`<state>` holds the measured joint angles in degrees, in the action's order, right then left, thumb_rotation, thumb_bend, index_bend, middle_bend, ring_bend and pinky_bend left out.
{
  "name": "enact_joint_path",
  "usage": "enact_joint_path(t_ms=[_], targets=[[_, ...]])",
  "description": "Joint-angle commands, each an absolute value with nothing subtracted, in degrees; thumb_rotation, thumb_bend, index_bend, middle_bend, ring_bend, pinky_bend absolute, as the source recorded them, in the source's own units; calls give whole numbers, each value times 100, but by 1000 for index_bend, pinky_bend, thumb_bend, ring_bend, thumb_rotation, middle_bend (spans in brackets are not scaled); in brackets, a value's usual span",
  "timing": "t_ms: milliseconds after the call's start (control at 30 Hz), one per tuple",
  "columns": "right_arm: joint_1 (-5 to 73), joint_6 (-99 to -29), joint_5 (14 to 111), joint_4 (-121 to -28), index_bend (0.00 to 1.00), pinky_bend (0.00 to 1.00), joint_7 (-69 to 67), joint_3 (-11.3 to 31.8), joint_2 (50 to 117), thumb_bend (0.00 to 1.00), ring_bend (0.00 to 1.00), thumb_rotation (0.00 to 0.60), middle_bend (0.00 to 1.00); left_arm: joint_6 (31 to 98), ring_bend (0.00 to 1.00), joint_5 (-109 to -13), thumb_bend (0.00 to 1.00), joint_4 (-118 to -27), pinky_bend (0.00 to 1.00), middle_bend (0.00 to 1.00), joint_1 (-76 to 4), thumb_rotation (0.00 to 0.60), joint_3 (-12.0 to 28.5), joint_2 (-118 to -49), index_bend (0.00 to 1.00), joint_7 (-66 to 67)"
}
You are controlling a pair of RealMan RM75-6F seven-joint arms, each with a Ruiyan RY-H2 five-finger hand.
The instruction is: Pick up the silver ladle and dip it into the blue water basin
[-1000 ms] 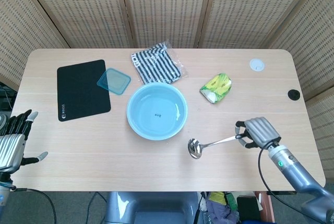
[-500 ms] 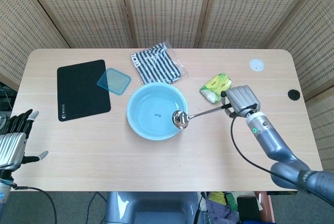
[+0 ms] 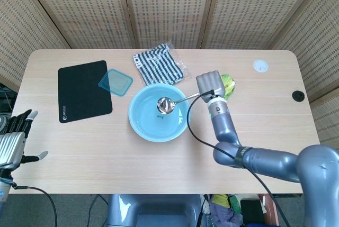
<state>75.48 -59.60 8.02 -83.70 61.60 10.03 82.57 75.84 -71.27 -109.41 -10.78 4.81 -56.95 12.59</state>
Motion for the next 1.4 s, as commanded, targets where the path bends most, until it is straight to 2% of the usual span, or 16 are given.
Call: enact_joint_path(t_ms=[33, 467, 700, 900, 1167, 1400], targets=[[7771, -6266, 992, -8001, 856, 1000, 6474, 914, 8693, 852, 973, 600, 971, 7534, 0, -7100, 0, -10929, 0, 0, -1104, 600, 488, -5677, 0, 1216], [7848, -6615, 1753, -7221, 860, 1000, 7204, 667, 9583, 852, 976, 600, 974, 7437, 0, -7007, 0, -10915, 0, 0, -1161, 600, 503, -5632, 0, 1107], [7848, -6599, 1933, -6993, 860, 1000, 7585, 677, 9865, 852, 977, 600, 975, 7410, 0, -6962, 0, -10899, 0, 0, -1181, 600, 516, -5615, 0, 1051], [7803, -6734, 2649, -6484, 864, 1000, 7894, 337, 10223, 852, 982, 600, 982, 7385, 0, -6953, 0, -10862, 0, 0, -1193, 600, 525, -5603, 0, 951], [7685, -6615, 3372, -6079, 866, 1000, 8156, 64, 10495, 852, 986, 600, 984, 7328, 0, -6915, 0, -10827, 0, 0, -1229, 600, 537, -5593, 0, 901], [7586, -6436, 3669, -6001, 868, 1000, 8575, 18, 10700, 852, 987, 600, 984, 7309, 0, -6904, 0, -10819, 0, 0, -1243, 600, 531, -5586, 0, 877]])
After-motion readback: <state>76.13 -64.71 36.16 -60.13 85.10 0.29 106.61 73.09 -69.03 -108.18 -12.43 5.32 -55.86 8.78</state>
